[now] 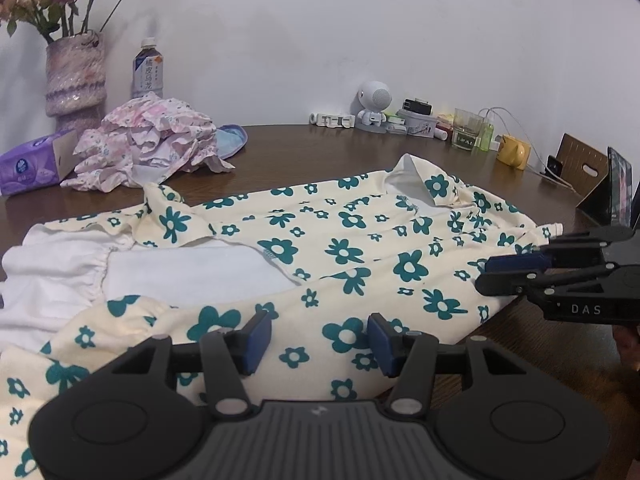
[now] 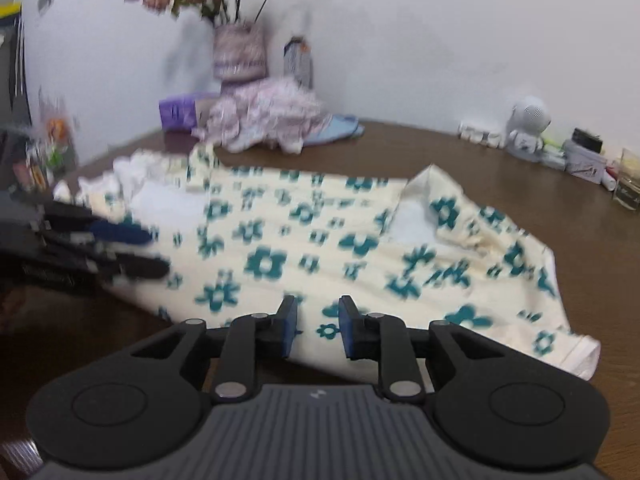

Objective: Fold clothes

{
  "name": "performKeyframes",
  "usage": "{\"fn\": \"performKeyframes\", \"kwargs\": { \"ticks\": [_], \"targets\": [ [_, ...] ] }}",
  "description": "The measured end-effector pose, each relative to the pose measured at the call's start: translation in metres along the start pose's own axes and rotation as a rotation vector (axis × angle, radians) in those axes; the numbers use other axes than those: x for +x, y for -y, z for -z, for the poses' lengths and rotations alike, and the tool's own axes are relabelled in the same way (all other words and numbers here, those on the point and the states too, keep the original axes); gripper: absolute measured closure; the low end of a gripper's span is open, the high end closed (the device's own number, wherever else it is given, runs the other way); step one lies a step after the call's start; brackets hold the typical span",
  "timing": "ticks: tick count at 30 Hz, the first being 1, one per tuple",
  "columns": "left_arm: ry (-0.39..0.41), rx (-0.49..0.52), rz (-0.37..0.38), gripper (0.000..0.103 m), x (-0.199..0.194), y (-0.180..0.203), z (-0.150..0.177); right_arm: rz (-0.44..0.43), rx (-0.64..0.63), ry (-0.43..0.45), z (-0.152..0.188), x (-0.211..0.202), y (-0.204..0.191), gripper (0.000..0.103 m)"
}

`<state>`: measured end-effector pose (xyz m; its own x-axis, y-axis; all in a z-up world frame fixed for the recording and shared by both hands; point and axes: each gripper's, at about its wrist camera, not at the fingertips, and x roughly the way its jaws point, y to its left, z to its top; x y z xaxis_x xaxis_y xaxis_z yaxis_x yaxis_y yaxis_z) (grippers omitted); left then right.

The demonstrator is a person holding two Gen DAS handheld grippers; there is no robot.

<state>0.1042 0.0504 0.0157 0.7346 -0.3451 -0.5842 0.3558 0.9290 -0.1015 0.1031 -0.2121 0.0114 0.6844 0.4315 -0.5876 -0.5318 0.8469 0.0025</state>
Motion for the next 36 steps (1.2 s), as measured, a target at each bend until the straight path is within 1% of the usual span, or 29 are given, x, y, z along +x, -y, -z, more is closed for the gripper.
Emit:
{"fn": "performKeyframes", "kwargs": {
  "ticks": [3,5,7,9,12,13,16,23,25,28,30,32,36],
  "targets": [
    [0.013,-0.001,-0.016,0.051,-0.002,0.008,-0.003,0.012,0.005,-0.013,0.004,0.001,0.003,0.081],
    [0.037,0.004,-0.001,0.051,-0.003,0.018,-0.007,0.036,0.023,-0.020,0.006,0.001,0.008,0.081],
    [0.055,0.023,0.024,0.051,-0.002,0.032,-0.010,0.026,0.046,-0.011,0.006,0.000,0.009,0.081],
    [0.063,0.045,0.046,0.051,0.001,0.045,-0.012,0.014,0.032,0.007,0.005,-0.002,0.004,0.081],
    [0.005,0.063,0.031,0.051,0.014,0.054,-0.007,-0.003,0.012,0.006,0.005,-0.002,-0.001,0.081],
    [-0.009,0.057,0.024,0.051,0.016,0.053,-0.006,0.000,0.010,0.003,0.006,-0.002,-0.001,0.081],
    [-0.006,0.038,0.015,0.051,0.015,0.048,-0.005,0.005,0.017,-0.002,0.009,-0.001,0.004,0.081],
    [-0.003,0.036,0.023,0.051,0.012,0.041,-0.002,0.008,0.074,0.003,0.015,-0.004,0.029,0.080],
    [-0.001,0.029,0.028,0.051,0.011,0.040,-0.002,0.032,0.081,0.004,0.016,-0.006,0.035,0.080],
    [0.001,0.027,0.030,0.051,0.011,0.040,-0.002,0.079,0.099,0.003,0.018,-0.009,0.048,0.082],
    [0.001,0.029,0.029,0.051,0.011,0.041,-0.002,0.093,0.115,0.005,0.020,-0.011,0.057,0.085],
    [0.001,0.029,0.030,0.051,0.011,0.041,-0.002,0.106,0.119,0.008,0.022,-0.013,0.063,0.090],
    [0.001,0.027,0.031,0.051,0.011,0.040,-0.002,0.128,0.126,0.020,0.024,-0.016,0.069,0.091]
  ]
}}
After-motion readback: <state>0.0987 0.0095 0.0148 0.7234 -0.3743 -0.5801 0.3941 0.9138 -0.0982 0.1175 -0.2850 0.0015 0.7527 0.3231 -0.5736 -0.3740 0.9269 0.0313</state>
